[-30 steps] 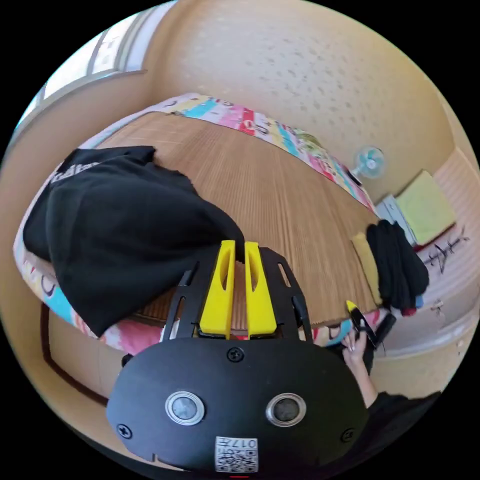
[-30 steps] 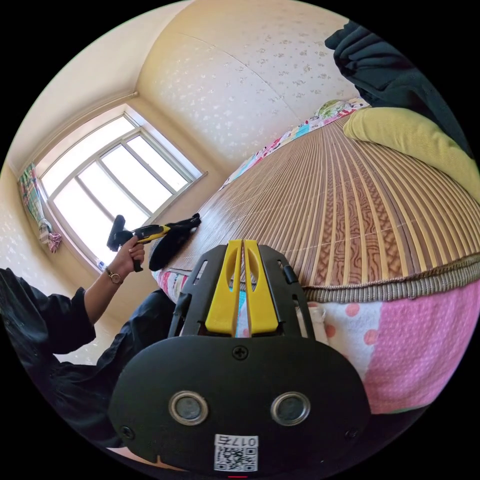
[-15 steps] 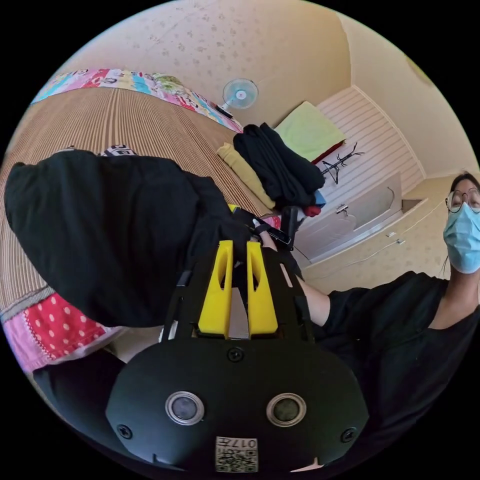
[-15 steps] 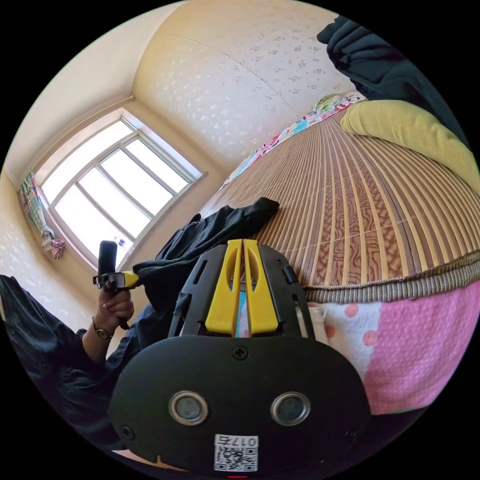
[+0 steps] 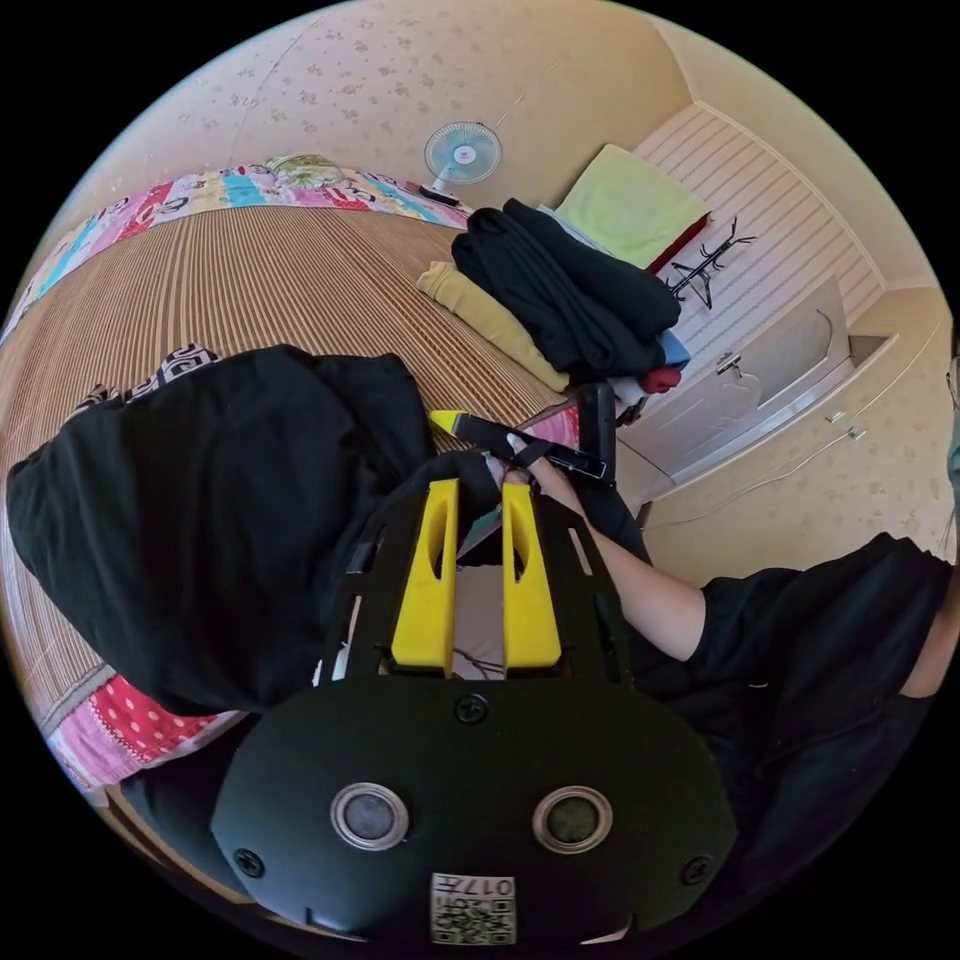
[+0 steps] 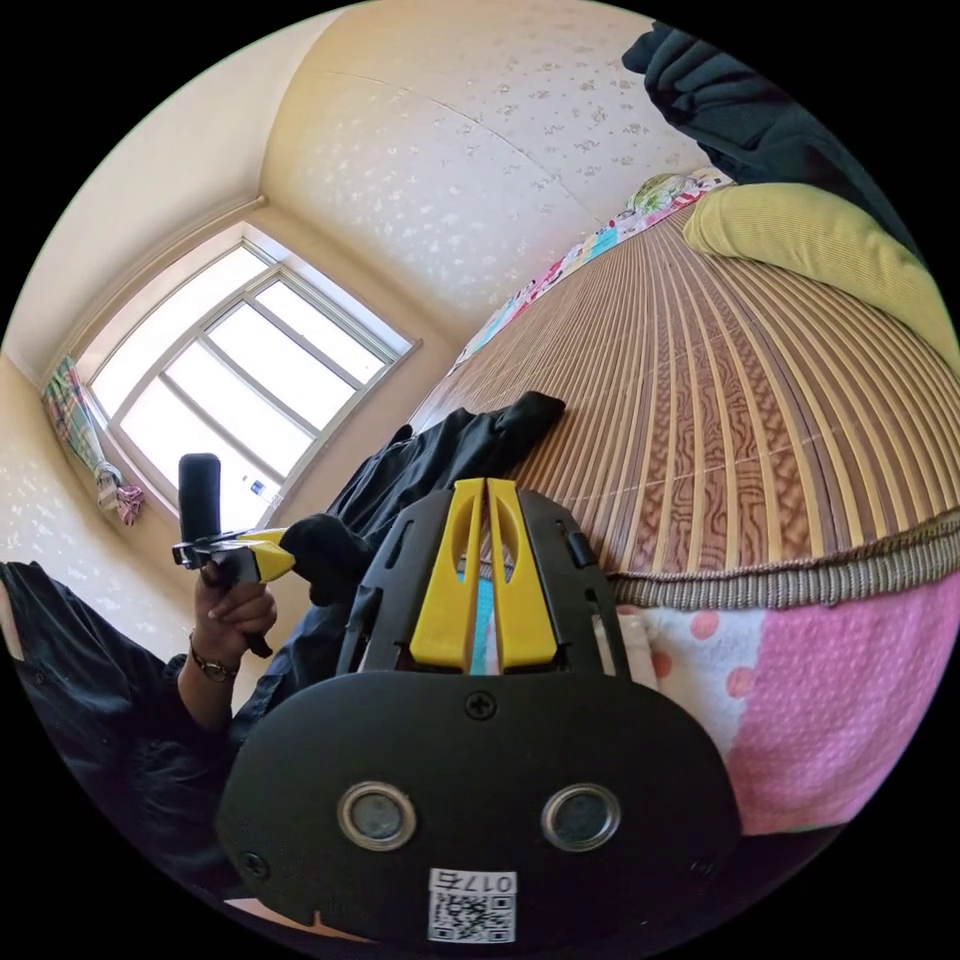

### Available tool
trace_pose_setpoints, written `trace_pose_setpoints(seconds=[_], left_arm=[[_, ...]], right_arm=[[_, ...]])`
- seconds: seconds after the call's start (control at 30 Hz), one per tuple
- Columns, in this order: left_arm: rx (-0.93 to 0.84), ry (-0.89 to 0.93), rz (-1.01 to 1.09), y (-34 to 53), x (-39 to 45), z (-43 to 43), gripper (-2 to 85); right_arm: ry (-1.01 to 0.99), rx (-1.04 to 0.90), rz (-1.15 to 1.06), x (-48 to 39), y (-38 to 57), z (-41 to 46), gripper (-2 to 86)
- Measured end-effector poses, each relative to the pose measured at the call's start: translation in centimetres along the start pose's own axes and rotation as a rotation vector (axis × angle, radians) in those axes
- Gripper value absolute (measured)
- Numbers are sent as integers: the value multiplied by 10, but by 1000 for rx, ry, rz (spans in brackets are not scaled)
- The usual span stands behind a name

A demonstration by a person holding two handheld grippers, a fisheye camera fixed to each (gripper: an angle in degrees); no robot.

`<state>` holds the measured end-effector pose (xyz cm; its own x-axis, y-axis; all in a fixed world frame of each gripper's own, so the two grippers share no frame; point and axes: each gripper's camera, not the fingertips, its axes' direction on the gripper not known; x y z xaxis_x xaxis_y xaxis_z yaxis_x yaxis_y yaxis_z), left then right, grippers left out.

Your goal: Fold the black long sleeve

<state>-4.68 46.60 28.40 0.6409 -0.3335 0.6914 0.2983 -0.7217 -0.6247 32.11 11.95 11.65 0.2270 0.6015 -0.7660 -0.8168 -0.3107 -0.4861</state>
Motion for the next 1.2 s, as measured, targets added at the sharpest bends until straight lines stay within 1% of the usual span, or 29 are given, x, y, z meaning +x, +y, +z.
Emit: trace_pose_setpoints(seconds=[0.07,0.13,0.2,0.3,0.37,0.47,0.57,0.63,0.73,0.77,0.83,0.9,0.97,1.03,1.1,1.2], left_arm=[[-44,-13,20,2,3,7,73],[-71,16,24,5,2,10,73],[-61,28,5,9,-2,8,72],[11,33,-61,18,-15,-4,66],[74,98,-122,23,-29,-14,64],[152,125,-186,29,-42,-28,65],[229,55,-226,36,-45,-45,73],[287,4,-257,42,-45,-56,78],[364,-55,-295,50,-48,-69,85],[365,-62,-301,51,-50,-70,87],[323,-61,-303,48,-54,-64,91],[237,-85,-316,43,-59,-50,94],[116,-148,-367,41,-69,-29,94],[95,-161,-385,44,-74,-22,89],[118,-153,-398,50,-79,-21,80],[123,-114,-428,56,-90,-21,69]], right_arm=[[-17,-15,-4,1,1,-3,15],[-26,-30,-14,0,3,-6,16],[-36,-61,-38,-4,6,-8,16],[-104,-122,-86,-11,11,-5,15],[-163,-165,-119,-17,15,-2,13],[-190,-176,-205,-36,29,-2,11],[-244,-228,-271,-50,42,4,10],[-322,-310,-312,-57,53,16,8],[-328,-391,-333,-63,67,34,7],[-303,-426,-348,-67,74,43,8],[-228,-419,-393,-76,87,49,9],[-173,-391,-432,-82,94,48,12],[-56,-335,-469,-87,99,41,17],[139,-196,-505,-91,107,26,30],[270,-93,-474,-87,113,17,47],[363,-11,-403,-70,117,15,78]])
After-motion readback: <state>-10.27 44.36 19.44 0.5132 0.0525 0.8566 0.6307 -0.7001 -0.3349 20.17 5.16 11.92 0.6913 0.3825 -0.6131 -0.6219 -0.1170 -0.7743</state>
